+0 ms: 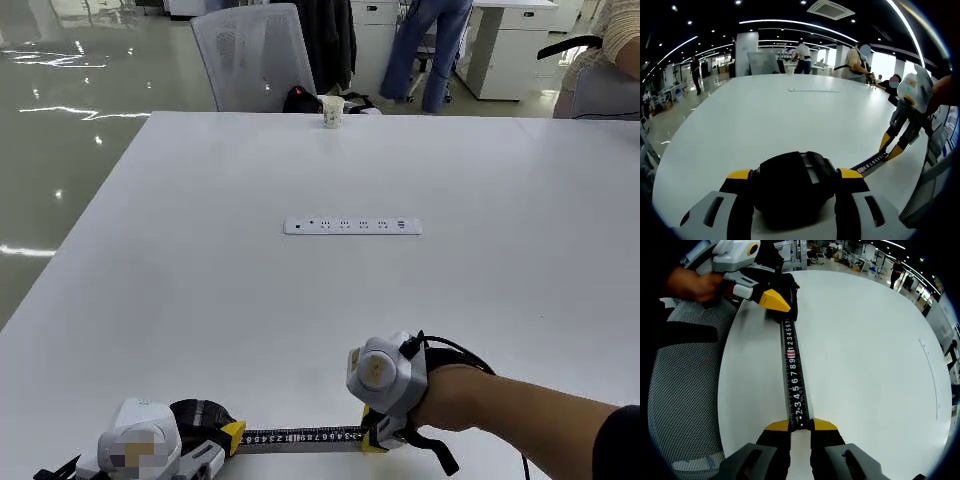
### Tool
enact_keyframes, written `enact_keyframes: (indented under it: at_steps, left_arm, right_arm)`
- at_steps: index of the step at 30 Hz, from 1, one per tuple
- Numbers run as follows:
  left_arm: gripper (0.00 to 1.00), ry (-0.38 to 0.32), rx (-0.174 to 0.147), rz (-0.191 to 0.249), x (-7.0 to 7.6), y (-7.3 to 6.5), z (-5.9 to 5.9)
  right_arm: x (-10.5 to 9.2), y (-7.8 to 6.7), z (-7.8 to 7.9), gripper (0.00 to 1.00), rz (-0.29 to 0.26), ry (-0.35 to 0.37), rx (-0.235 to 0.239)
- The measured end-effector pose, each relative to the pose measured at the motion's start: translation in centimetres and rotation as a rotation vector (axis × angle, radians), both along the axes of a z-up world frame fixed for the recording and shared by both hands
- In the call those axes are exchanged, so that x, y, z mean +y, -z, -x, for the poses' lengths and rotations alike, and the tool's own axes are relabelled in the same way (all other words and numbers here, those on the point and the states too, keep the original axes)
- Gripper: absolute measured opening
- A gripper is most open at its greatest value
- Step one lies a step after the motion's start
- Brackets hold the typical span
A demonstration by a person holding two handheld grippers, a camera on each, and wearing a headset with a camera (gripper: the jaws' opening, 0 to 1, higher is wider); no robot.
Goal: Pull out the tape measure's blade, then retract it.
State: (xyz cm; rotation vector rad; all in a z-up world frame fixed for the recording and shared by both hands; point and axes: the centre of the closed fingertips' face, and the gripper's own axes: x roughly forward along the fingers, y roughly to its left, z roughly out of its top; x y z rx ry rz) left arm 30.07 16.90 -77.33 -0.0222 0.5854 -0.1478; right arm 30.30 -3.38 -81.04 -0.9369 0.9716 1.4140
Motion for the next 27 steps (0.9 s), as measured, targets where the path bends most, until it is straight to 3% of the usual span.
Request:
enact_keyframes:
  at_steps: [27]
  left_arm:
    - [0.61, 0.005, -0.001, -0.001, -0.02, 0.06, -0.27]
  right_arm:
    - [0.85, 0.0, 0.03, 0.11, -0.004, -0.001, -0.006]
